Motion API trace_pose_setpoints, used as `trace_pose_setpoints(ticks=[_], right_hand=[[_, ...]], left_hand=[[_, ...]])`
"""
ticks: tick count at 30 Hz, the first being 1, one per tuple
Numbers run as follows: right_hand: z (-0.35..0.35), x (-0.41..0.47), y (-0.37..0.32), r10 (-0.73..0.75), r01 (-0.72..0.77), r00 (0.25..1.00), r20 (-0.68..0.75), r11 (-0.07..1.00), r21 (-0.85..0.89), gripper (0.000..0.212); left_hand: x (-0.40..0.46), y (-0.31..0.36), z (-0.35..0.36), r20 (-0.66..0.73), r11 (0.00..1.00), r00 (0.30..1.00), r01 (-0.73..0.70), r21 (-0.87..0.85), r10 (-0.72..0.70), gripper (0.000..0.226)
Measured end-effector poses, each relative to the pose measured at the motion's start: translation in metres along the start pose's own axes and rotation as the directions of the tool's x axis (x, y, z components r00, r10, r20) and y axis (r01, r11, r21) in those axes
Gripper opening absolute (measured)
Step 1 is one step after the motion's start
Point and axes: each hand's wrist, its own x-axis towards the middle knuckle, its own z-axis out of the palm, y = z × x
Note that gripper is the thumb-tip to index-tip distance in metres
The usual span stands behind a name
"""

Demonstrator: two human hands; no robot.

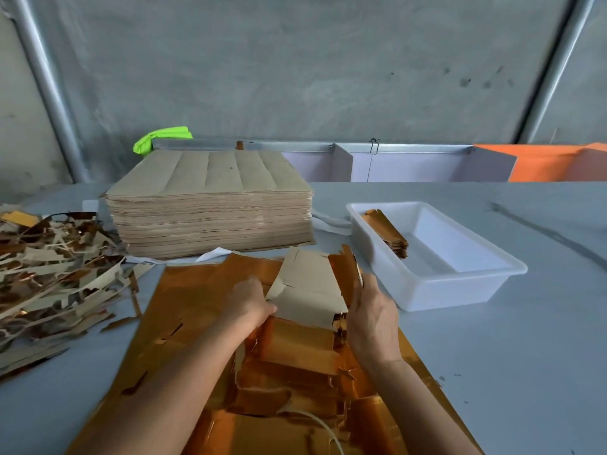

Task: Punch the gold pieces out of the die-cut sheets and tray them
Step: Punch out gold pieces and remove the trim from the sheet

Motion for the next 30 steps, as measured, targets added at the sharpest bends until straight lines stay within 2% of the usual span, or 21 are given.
trace_pose_setpoints(ticks=[3, 6, 9, 11, 14, 17, 20, 22, 27, 30], right_hand=[[0.003, 0.002, 0.005, -0.009, 0.009, 1.0, -0.016, 1.0, -0.01, 0.019], [0.005, 0.004, 0.007, 0.003, -0.003, 1.0, -0.013, 1.0, -0.004, 0.02], [0.005, 0.005, 0.008, -0.009, 0.009, 1.0, -0.029, 1.0, -0.003, 0.019], [0.004, 0.007, 0.007, -0.006, 0.006, 1.0, -0.022, 1.0, -0.011, 0.019], [0.004, 0.007, 0.005, -0.021, 0.021, 1.0, -0.003, 1.0, -0.022, 0.021], [0.005, 0.006, 0.0, -0.094, 0.094, 0.996, -0.004, 0.995, -0.031, 0.023], [0.005, 0.001, -0.007, -0.189, 0.19, 0.981, 0.03, 0.981, -0.027, 0.027], [0.007, -0.005, -0.008, -0.251, 0.251, 0.965, 0.081, 0.968, 0.007, 0.027], [0.004, -0.01, -0.001, -0.353, 0.348, 0.929, 0.11, 0.935, 0.063, 0.027], [-0.002, -0.011, 0.001, -0.41, 0.383, 0.901, 0.14, 0.905, 0.187, 0.033]], left_hand=[[0.005, -0.001, -0.003, 0.112, 0.997, 0.993, 0.037, -0.073, -0.029, 0.026], [0.007, -0.002, -0.012, 0.198, 0.973, 0.974, 0.146, -0.178, -0.11, 0.014], [0.007, -0.005, -0.027, 0.262, 0.926, 0.944, 0.268, -0.266, -0.198, 0.008], [0.003, -0.007, -0.037, 0.353, 0.879, 0.914, 0.327, -0.348, -0.2, 0.007], [-0.005, -0.01, -0.045, 0.417, 0.836, 0.9, 0.322, -0.445, -0.125, 0.02], [-0.016, -0.005, -0.052, 0.436, 0.768, 0.9, 0.271, -0.581, 0.012, 0.013], [-0.029, 0.007, -0.056, 0.466, 0.622, 0.863, 0.258, -0.74, 0.196, 0.004], [-0.038, 0.015, -0.055, 0.465, 0.564, 0.842, 0.25, -0.787, 0.275, 0.001], [-0.055, 0.031, -0.055, 0.425, 0.496, 0.856, 0.244, -0.834, 0.295, 0.01], [-0.059, 0.033, -0.06, 0.407, 0.457, 0.867, 0.249, -0.854, 0.288, 0.012]])
